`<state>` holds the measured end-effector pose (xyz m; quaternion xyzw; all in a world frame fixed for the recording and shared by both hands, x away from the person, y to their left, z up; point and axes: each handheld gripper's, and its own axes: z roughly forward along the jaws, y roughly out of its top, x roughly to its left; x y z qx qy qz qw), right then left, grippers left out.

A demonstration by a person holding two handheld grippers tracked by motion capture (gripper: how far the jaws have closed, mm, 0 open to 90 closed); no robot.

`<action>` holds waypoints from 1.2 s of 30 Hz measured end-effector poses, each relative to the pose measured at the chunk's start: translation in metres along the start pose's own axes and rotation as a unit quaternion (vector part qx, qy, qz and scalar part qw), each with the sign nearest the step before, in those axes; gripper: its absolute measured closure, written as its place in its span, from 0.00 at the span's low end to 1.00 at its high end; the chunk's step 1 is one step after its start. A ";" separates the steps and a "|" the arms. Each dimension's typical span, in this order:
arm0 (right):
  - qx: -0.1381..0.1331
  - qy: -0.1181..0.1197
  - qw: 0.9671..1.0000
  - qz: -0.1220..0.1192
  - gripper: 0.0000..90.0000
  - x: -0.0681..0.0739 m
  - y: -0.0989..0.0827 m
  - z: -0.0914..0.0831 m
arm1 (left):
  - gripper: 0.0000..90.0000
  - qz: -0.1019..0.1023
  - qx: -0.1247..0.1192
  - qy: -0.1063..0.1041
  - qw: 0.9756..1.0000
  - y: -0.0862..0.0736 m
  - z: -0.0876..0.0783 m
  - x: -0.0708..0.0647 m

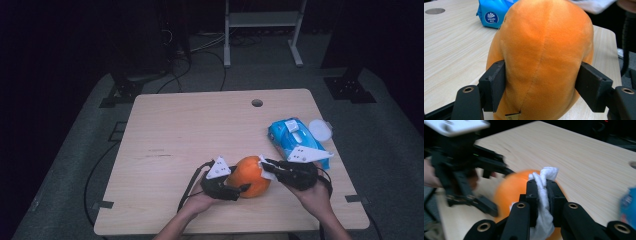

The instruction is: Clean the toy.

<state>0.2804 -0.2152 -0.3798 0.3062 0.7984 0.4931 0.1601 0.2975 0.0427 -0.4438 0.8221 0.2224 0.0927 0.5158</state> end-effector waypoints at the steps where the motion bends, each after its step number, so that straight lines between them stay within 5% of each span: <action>1: -0.002 0.008 1.000 -0.003 0.90 0.004 0.002 0.000 | 0.32 0.004 0.001 0.005 1.000 0.001 0.001 -0.003; 3: -0.002 0.023 1.000 -0.021 0.90 0.014 0.006 0.003 | 0.32 0.011 0.003 0.010 1.000 0.002 0.003 -0.007; 6: 0.000 0.014 0.999 -0.038 0.89 0.018 0.007 0.005 | 0.31 0.014 0.001 0.009 1.000 0.001 0.002 -0.008; 9: -0.003 -0.015 1.000 -0.026 0.89 0.003 0.002 0.002 | 0.28 0.038 -0.007 0.004 0.999 0.000 0.001 -0.007; 12: 0.001 -0.009 1.000 0.006 0.89 -0.010 -0.005 -0.001 | 0.16 0.071 -0.004 0.010 0.997 -0.001 0.002 -0.006; 17: 0.004 -0.008 1.000 0.007 0.89 -0.010 -0.006 0.001 | 0.07 0.064 0.008 -0.007 0.998 -0.007 0.014 -0.001; 19: 0.003 -0.008 1.000 0.002 0.89 -0.008 -0.006 0.003 | 0.11 0.065 0.001 -0.009 0.998 -0.008 0.013 0.000; 23: -0.008 -0.010 1.000 0.008 0.90 -0.006 -0.003 0.001 | 0.35 0.076 -0.016 0.002 0.997 -0.002 0.004 -0.004; 28: -0.032 0.015 0.999 -0.028 0.90 0.023 0.013 -0.002 | 0.40 0.074 -0.027 0.002 0.997 0.008 -0.004 -0.008; 31: -0.039 0.000 0.998 -0.056 0.90 0.033 0.021 0.000 | 0.41 0.073 -0.046 0.007 0.996 0.015 -0.017 -0.007; 34: -0.054 -0.013 0.998 -0.018 0.90 0.016 0.019 -0.008 | 0.42 0.074 -0.061 0.006 0.995 0.024 -0.028 -0.007; 36: -0.065 0.013 0.998 0.023 0.90 0.008 0.016 -0.008 | 0.42 0.083 -0.053 0.009 0.995 0.027 -0.029 -0.010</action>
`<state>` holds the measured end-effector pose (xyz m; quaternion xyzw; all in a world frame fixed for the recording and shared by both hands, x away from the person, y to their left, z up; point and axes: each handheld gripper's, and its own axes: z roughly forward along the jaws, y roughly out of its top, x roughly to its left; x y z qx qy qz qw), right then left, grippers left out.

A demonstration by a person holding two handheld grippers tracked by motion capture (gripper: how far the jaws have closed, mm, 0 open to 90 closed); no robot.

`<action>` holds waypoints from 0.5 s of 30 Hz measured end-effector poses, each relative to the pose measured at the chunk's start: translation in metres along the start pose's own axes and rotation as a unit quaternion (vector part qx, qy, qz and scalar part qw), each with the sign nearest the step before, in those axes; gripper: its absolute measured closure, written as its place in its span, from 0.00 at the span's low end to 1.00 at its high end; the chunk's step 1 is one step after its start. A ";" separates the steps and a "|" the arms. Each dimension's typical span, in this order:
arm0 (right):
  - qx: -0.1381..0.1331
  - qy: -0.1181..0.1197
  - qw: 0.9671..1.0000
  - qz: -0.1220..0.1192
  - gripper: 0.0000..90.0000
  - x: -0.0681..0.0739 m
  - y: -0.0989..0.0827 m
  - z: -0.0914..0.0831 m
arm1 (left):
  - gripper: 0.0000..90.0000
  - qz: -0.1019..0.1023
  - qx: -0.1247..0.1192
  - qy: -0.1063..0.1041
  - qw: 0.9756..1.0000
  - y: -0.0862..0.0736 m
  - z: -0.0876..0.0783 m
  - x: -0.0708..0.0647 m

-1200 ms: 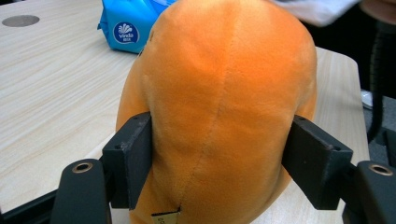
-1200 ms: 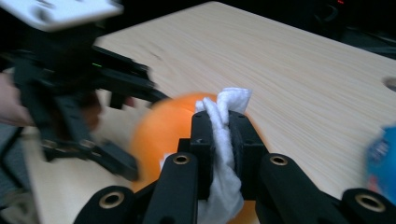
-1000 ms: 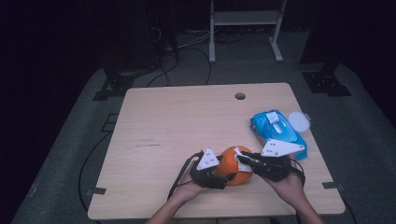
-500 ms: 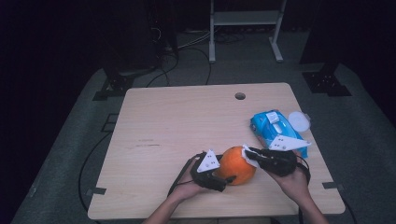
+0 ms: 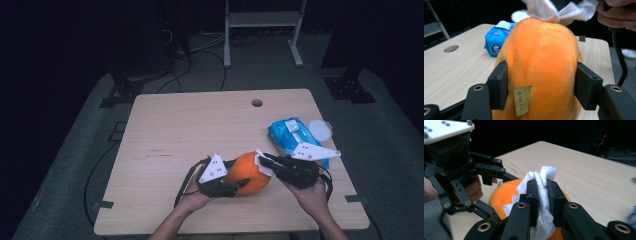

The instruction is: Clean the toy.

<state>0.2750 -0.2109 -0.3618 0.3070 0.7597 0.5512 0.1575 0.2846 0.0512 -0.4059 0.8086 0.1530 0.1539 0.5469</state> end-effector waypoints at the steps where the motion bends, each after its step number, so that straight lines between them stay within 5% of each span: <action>1: 0.000 0.003 1.000 0.005 0.90 0.001 -0.001 0.001 | 0.42 0.004 0.009 0.001 1.000 -0.001 0.002 -0.001; 4: 0.020 -0.010 1.000 -0.008 0.90 0.002 -0.006 0.009 | 0.42 -0.008 0.019 -0.003 1.000 -0.007 0.004 0.003; 10: 0.061 0.005 0.996 0.060 0.90 -0.022 -0.030 0.024 | 0.41 -0.009 0.047 -0.002 0.999 -0.016 0.014 0.003; 13: 0.054 -0.008 0.998 0.034 0.89 -0.011 -0.022 0.021 | 0.39 -0.010 0.049 -0.003 0.999 -0.016 0.018 0.002; 15: 0.049 0.005 0.999 0.013 0.89 0.002 -0.017 0.022 | 0.39 -0.010 0.047 -0.004 0.999 -0.017 0.020 0.000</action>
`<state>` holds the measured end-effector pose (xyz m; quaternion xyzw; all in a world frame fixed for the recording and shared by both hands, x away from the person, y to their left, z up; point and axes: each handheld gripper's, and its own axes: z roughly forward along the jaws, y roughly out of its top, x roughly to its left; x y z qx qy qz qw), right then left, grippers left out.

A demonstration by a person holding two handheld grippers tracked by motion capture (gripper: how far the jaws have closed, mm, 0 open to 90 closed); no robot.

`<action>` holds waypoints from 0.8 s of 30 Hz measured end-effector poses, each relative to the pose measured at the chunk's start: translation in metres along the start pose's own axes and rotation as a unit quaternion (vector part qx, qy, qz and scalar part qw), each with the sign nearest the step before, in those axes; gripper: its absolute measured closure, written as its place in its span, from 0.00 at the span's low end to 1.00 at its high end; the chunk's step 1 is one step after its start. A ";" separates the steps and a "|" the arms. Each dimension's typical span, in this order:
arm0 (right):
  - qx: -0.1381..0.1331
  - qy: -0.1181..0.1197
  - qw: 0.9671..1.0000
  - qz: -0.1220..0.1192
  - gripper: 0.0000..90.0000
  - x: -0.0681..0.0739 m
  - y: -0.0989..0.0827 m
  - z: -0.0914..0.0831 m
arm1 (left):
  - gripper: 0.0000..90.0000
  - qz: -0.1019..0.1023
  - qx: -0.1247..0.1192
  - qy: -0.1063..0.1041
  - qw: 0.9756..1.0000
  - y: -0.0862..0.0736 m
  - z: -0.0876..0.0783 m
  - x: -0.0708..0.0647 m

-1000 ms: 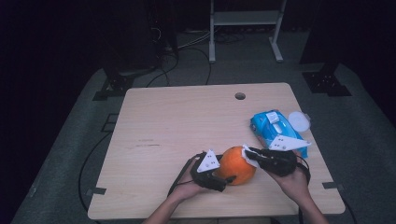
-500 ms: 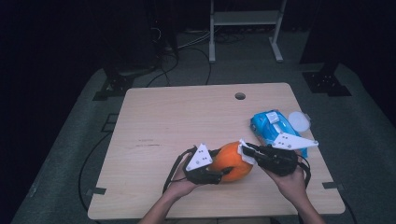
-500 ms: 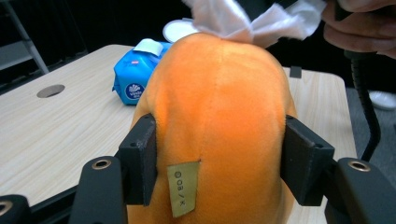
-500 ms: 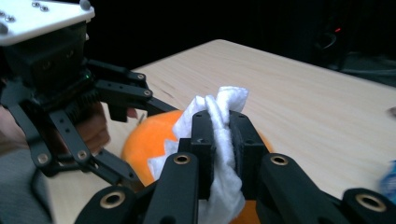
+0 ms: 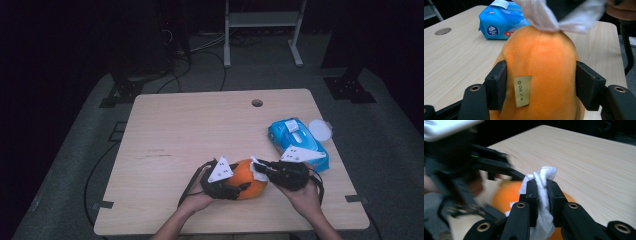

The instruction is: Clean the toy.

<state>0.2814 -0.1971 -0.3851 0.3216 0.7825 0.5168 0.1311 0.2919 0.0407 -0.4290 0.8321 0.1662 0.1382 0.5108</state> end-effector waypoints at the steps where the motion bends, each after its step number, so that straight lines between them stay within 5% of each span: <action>1: 0.001 0.006 1.000 -0.009 0.89 0.006 0.001 0.002 | 0.38 0.004 0.002 0.001 1.000 0.000 0.001 -0.001; 4: 0.015 -0.010 0.999 -0.031 0.89 0.010 0.000 0.009 | 0.29 -0.002 -0.008 -0.009 1.000 0.000 -0.001 0.002; 7: 0.022 -0.025 0.999 -0.011 0.89 -0.006 -0.007 0.007 | 0.17 -0.010 -0.028 -0.016 0.999 -0.002 -0.007 0.011; 12: 0.020 -0.027 0.999 0.027 0.89 -0.026 -0.016 -0.003 | 0.06 -0.036 -0.021 -0.044 0.998 -0.016 -0.005 0.030; 21: 0.021 -0.025 0.999 0.022 0.89 -0.028 -0.017 -0.003 | 0.03 -0.040 0.017 -0.083 0.996 -0.033 0.015 0.030; 24: 0.020 -0.027 0.999 0.023 0.89 -0.027 -0.017 -0.004 | 0.21 -0.028 0.001 -0.070 0.997 -0.029 0.007 0.028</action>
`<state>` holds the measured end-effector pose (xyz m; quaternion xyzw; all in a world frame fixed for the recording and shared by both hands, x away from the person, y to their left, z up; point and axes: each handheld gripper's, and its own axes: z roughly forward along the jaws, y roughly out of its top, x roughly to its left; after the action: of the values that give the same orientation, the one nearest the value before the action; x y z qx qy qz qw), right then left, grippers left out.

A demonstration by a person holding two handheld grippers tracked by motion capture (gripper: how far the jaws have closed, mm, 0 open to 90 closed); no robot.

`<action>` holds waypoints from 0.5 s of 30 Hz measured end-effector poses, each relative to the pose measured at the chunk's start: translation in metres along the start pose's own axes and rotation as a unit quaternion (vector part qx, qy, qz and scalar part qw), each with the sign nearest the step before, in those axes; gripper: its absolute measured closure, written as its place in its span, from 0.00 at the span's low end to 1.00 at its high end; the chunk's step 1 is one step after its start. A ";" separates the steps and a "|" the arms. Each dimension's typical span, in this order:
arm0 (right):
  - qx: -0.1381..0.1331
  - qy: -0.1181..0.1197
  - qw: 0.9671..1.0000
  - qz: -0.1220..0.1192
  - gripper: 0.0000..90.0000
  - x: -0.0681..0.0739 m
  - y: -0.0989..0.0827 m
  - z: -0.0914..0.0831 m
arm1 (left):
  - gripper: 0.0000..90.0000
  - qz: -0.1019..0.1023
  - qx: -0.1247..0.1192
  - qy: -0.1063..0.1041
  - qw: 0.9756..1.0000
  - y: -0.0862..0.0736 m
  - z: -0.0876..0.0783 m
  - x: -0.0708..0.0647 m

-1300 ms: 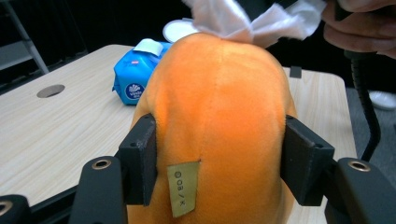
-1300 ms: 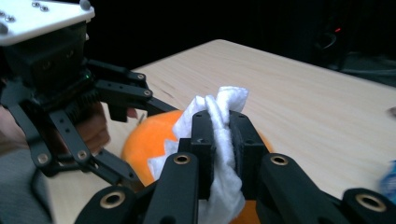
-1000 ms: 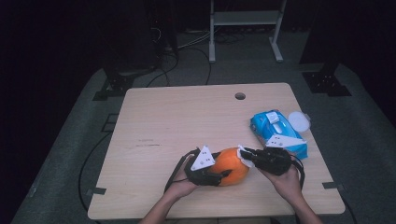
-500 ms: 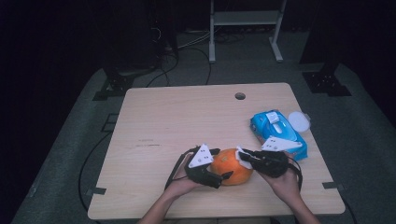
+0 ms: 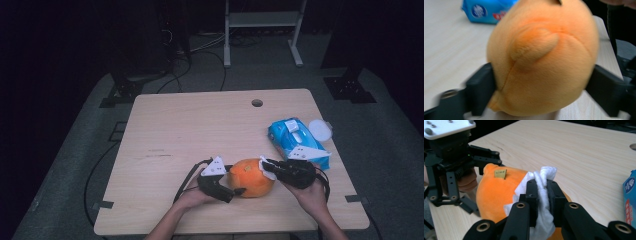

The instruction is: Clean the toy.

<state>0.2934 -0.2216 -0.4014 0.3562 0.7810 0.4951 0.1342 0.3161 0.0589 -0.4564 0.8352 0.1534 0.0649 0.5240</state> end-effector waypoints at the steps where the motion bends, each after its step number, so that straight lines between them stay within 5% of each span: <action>1: -0.005 0.002 1.000 0.003 0.89 0.001 0.001 -0.001 | 0.26 0.003 -0.005 0.004 1.000 0.003 -0.003 -0.001; 5: -0.036 0.015 0.999 0.024 0.89 0.000 0.007 -0.008 | 0.33 0.015 -0.058 0.015 0.998 0.030 -0.028 -0.012; 9: -0.057 0.047 0.995 0.061 0.89 -0.003 0.009 -0.008 | 0.33 0.049 -0.061 0.035 0.996 0.051 -0.044 -0.024; 13: -0.040 0.060 0.995 0.063 0.89 0.001 0.007 0.001 | 0.33 0.075 -0.052 0.042 0.995 0.060 -0.052 -0.030; 15: -0.031 0.061 0.996 0.063 0.89 0.002 0.005 0.006 | 0.33 0.070 -0.046 0.039 0.996 0.058 -0.053 -0.028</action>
<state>0.2972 -0.2147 -0.3998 0.3695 0.7483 0.5470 0.0657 0.2867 0.0718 -0.3795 0.8156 0.1121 0.1410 0.5499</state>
